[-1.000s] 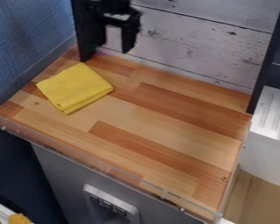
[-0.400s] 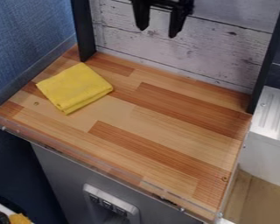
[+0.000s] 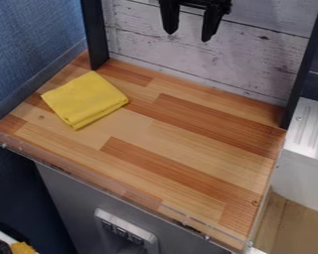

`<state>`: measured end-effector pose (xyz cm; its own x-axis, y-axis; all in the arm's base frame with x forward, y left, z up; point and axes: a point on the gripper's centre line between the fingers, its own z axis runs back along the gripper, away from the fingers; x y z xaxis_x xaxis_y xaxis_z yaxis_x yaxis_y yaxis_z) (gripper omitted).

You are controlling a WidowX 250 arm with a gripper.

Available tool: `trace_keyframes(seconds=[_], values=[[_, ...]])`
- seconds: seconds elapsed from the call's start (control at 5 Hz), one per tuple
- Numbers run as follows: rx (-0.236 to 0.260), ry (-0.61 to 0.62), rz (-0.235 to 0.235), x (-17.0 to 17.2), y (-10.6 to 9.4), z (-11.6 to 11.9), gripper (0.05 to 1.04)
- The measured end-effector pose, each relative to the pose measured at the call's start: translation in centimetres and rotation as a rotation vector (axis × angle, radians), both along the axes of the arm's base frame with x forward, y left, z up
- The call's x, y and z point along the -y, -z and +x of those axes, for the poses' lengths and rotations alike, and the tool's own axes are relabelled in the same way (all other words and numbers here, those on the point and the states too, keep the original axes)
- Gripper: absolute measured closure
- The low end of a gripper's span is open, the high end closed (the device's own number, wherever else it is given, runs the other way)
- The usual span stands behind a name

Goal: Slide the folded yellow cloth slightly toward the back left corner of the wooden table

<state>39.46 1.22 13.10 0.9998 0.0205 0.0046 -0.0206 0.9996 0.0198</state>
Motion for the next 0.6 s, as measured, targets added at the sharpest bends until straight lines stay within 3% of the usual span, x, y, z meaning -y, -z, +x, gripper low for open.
trace_keyframes(seconds=[0.6], values=[[-0.026, 0.009, -0.041, -0.66, 0.02, 0.25, 0.089]])
